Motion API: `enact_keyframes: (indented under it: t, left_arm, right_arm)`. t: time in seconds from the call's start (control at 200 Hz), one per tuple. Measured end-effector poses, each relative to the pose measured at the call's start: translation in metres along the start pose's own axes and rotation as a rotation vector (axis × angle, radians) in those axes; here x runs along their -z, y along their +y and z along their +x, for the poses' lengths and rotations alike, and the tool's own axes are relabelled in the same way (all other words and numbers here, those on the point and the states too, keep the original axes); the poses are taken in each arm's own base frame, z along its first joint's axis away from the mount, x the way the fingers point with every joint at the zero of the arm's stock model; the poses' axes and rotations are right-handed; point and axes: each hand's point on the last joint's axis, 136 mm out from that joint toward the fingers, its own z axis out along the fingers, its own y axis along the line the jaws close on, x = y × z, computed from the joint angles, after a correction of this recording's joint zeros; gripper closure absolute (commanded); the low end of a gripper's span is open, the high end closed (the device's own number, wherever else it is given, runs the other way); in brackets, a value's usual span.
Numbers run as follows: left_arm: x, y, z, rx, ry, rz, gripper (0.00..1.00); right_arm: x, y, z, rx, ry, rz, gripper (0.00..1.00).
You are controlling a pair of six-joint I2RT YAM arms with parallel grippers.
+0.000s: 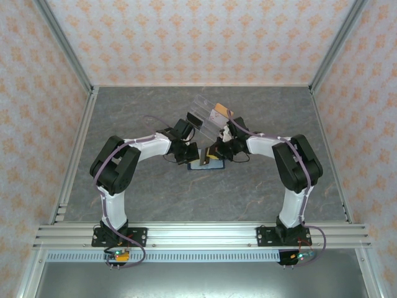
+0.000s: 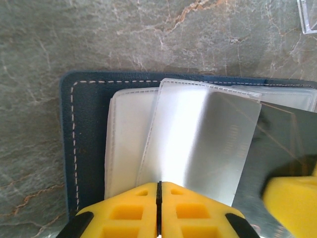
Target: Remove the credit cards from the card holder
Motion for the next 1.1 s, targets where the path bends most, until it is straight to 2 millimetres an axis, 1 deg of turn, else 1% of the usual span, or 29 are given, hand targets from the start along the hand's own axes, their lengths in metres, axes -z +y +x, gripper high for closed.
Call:
enact_keyframes:
  t: [0.095, 0.16, 0.23, 0.295, 0.33, 0.425, 0.5, 0.556, 0.601, 0.711, 0.776, 0.836, 0.956, 1.016, 1.066, 1.096]
  left_arm:
    - [0.003, 0.001, 0.0, -0.013, -0.002, -0.009, 0.81]
    - [0.011, 0.002, 0.0, -0.02, -0.005, -0.015, 0.75]
    - [0.025, 0.0, -0.002, -0.03, -0.023, -0.007, 0.66]
    - [0.043, -0.006, -0.008, -0.041, -0.057, 0.015, 0.58]
    - [0.055, -0.01, -0.012, -0.044, -0.082, 0.033, 0.52]
    - [0.088, -0.019, -0.026, -0.036, -0.158, 0.107, 0.37]
    - [0.11, -0.022, -0.035, -0.017, -0.213, 0.174, 0.29]
    - [0.12, -0.025, -0.04, -0.007, -0.236, 0.227, 0.26]
    - [0.125, -0.028, -0.042, 0.002, -0.245, 0.267, 0.23]
    - [0.127, -0.038, -0.043, 0.011, -0.237, 0.365, 0.2]
    - [0.129, -0.043, -0.043, 0.018, -0.227, 0.417, 0.2]
    - [0.133, -0.048, -0.044, 0.021, -0.221, 0.46, 0.19]
    - [0.144, -0.062, -0.05, 0.016, -0.226, 0.545, 0.2]
    - [0.149, -0.069, -0.05, 0.011, -0.223, 0.581, 0.24]
    - [0.152, -0.075, -0.051, 0.009, -0.222, 0.609, 0.31]
    - [0.154, -0.078, -0.051, 0.009, -0.218, 0.626, 0.37]
  right_arm:
    - [0.013, 0.001, -0.001, 0.028, -0.016, 0.016, 0.99]
    - [0.021, 0.003, -0.001, 0.058, -0.027, 0.021, 0.99]
    - [0.028, 0.007, -0.001, 0.095, -0.037, 0.024, 1.0]
    - [0.035, 0.013, 0.001, 0.134, -0.046, 0.021, 1.0]
    - [0.039, 0.017, 0.001, 0.155, -0.051, 0.017, 1.0]
    - [0.047, 0.034, -0.001, 0.211, -0.059, -0.026, 1.0]
    - [0.052, 0.053, -0.003, 0.248, -0.058, -0.084, 1.0]
    - [0.056, 0.068, -0.005, 0.275, -0.056, -0.134, 1.0]
    - [0.06, 0.082, -0.007, 0.295, -0.055, -0.178, 1.0]
    - [0.069, 0.113, -0.011, 0.334, -0.052, -0.285, 1.0]
    - [0.073, 0.128, -0.014, 0.35, -0.047, -0.34, 1.0]
    - [0.076, 0.137, -0.015, 0.353, -0.04, -0.378, 1.0]
    - [0.078, 0.147, -0.017, 0.346, -0.017, -0.438, 1.0]
    - [0.079, 0.15, -0.016, 0.345, -0.002, -0.46, 1.0]
    - [0.08, 0.153, -0.015, 0.341, 0.009, -0.474, 1.0]
    - [0.08, 0.155, -0.015, 0.343, 0.011, -0.479, 1.0]
